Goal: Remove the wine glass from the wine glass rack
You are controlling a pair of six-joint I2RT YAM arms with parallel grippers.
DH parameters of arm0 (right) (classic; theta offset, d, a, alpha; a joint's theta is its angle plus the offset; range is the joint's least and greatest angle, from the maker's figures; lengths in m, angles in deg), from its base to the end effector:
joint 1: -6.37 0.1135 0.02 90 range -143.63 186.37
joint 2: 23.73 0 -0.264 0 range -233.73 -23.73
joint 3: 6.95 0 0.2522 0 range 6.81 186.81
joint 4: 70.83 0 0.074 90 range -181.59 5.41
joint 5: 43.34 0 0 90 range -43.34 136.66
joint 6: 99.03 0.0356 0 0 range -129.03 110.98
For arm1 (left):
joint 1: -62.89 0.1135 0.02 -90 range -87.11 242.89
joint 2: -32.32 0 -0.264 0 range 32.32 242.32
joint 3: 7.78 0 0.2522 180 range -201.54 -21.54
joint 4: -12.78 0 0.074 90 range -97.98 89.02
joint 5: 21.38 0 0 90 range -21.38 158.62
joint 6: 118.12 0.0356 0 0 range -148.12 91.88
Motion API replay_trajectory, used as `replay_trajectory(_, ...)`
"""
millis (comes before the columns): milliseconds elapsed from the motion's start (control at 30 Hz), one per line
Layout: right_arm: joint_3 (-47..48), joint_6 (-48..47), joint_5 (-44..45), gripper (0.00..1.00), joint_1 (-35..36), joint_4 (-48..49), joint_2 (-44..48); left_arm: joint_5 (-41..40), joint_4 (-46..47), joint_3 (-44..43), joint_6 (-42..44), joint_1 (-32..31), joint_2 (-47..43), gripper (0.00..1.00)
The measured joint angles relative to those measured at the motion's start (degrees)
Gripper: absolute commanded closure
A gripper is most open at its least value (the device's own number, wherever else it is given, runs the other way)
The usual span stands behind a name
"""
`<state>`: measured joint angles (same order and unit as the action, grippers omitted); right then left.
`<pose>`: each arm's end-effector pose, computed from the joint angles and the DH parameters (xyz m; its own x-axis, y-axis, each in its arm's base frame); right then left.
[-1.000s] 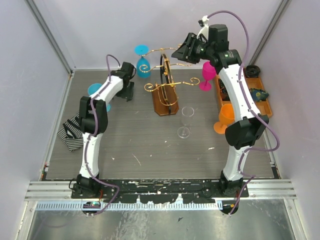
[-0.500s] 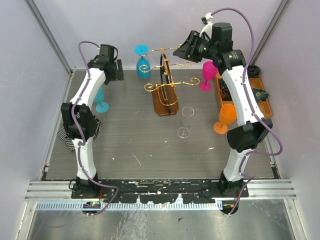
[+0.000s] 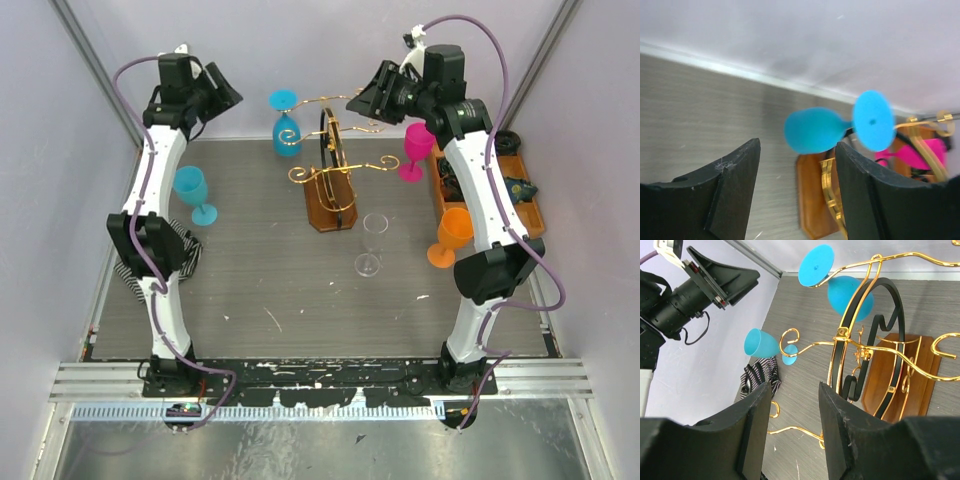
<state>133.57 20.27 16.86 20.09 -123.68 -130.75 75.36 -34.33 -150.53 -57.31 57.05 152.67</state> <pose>0.3908 0.1136 0.4704 -0.6044 0.2896 -0.7422 -0.4192 0.6766 0.6053 0.4830 -0.0536 0.3917 -0.4641 -0.4394 -0.7691 -0.0220 0.8737 -0.4859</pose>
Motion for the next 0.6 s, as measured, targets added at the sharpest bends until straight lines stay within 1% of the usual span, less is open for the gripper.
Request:
replay_trajectory(133,0.9,0.0,0.0,0.51,0.0,0.0,-0.3,7.6,3.7,-6.6,-7.4,1.0,4.3,0.34)
replay_trajectory(300,2.5,0.0,0.2,0.51,0.0,0.0,-0.4,13.5,6.6,-12.9,-13.6,1.1,9.9,0.36)
replay_trajectory(433,3.6,0.0,0.2,0.51,0.0,0.0,-0.4,15.9,6.8,-14.2,-16.1,0.8,12.3,0.36)
replay_trajectory(600,3.9,0.4,0.3,0.51,0.0,0.0,-0.9,18.4,6.8,-14.2,-16.9,0.2,13.6,0.37)
